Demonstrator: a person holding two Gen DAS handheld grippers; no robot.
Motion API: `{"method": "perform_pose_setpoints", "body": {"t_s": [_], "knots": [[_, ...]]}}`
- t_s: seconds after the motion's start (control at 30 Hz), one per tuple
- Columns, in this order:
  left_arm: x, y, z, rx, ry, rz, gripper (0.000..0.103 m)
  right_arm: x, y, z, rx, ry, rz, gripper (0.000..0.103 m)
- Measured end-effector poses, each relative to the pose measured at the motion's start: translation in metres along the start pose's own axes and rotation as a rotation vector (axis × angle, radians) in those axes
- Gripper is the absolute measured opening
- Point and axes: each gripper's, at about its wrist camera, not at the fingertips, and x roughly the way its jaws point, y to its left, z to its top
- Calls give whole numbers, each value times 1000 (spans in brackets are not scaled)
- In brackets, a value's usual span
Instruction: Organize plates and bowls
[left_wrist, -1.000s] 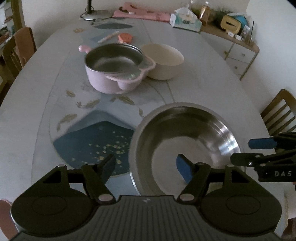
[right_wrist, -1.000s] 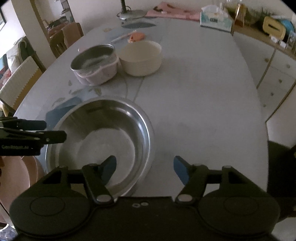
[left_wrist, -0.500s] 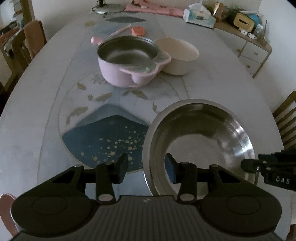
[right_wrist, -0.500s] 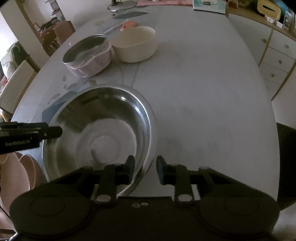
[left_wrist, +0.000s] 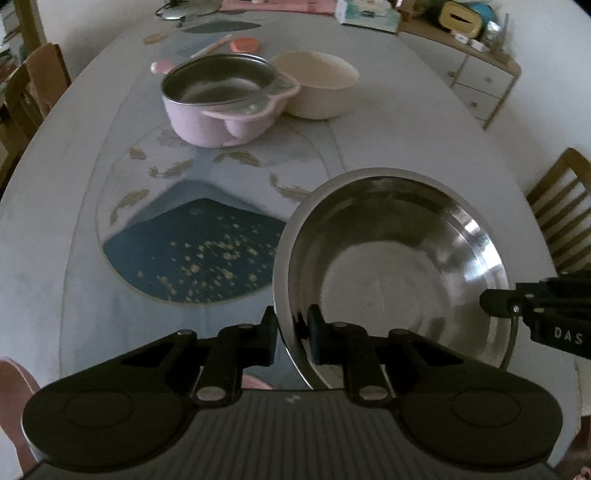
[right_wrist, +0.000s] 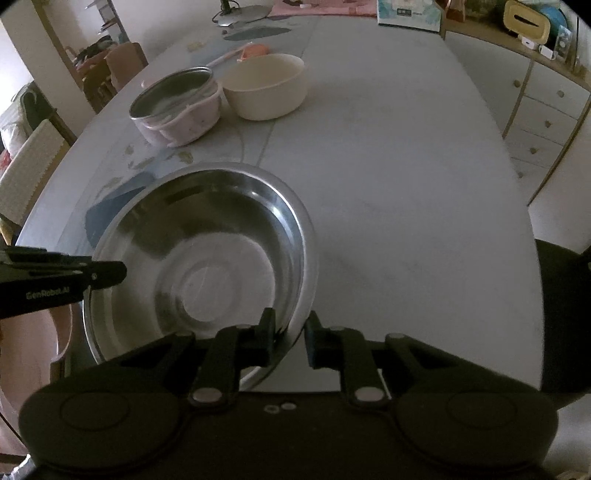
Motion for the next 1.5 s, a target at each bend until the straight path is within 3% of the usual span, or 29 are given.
{"method": "perform_pose_setpoints", "body": {"t_s": [0.37,0.8,1.0,1.17,1.5], "knots": [[-28,-33,-39,85,40,-90,15,-38,-8,-37,10,38,-21,17],[-22,-55,-80,139,73,-142,16,-46,-19,-87,69,72,-57,17],[-18,-53,-80,140,90,-160,16,-37,-21,-91,85,88,-64,18],[-19,-51,-77,133,94,-184,16,-34,-25,-89,93,99,-54,27],[-43,-37,-53,131,11,-194,17,-60,-23,-59,39,16,-51,34]]}}
